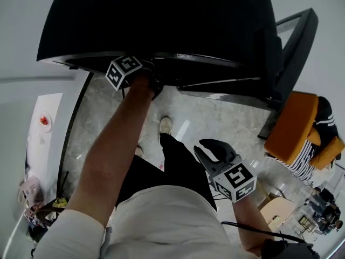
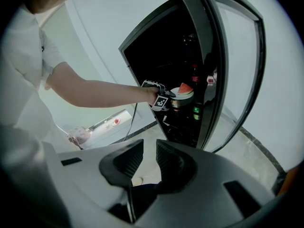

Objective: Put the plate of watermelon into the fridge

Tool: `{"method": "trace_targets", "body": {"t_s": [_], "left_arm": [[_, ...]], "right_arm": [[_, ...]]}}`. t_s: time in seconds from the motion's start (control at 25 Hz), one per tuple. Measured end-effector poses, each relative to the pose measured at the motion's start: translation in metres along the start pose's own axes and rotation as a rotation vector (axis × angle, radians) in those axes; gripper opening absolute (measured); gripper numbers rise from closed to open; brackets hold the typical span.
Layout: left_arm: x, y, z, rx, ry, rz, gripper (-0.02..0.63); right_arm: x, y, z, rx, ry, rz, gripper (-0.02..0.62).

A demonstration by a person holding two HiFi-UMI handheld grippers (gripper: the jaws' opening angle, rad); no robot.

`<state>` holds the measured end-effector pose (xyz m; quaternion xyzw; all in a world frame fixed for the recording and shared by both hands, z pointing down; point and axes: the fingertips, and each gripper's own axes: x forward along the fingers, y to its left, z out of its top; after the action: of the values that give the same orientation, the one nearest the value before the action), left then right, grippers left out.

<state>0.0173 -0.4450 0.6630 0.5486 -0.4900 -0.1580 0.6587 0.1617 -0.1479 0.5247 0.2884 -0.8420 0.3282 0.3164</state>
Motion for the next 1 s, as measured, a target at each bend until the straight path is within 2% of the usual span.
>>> {"method": "trace_targets", "body": {"t_s": [0.16, 0.36, 0.48, 0.6, 0.72, 0.84, 1.0], "left_arm": [[0.001, -0.008, 0.001, 0.072, 0.008, 0.018, 0.116], [0.001, -0.014, 0.000, 0.183, 0.011, 0.043, 0.191], [-0.001, -0.017, -0.003, 0.336, 0.032, 0.079, 0.215], [-0.002, -0.016, -0.004, 0.514, 0.056, 0.152, 0.244], [-0.006, -0.006, -0.002, 0.631, 0.064, 0.241, 0.262], [-0.011, 0.002, 0.001, 0.684, 0.057, 0.288, 0.262], [-0.016, 0.003, -0.001, 0.679, 0.062, 0.281, 0.262]], "right_arm": [[-0.001, 0.002, -0.002, 0.005, -0.001, -0.003, 0.092], [-0.002, 0.005, -0.004, 0.012, -0.006, -0.006, 0.092], [-0.003, 0.006, -0.004, 0.017, -0.012, -0.008, 0.092], [-0.004, 0.009, -0.005, 0.022, -0.014, -0.008, 0.092], [-0.005, 0.012, -0.009, 0.028, -0.012, -0.009, 0.092], [-0.004, 0.014, -0.011, 0.029, -0.013, -0.011, 0.092], [-0.006, 0.016, -0.009, 0.024, -0.018, -0.013, 0.092]]}}
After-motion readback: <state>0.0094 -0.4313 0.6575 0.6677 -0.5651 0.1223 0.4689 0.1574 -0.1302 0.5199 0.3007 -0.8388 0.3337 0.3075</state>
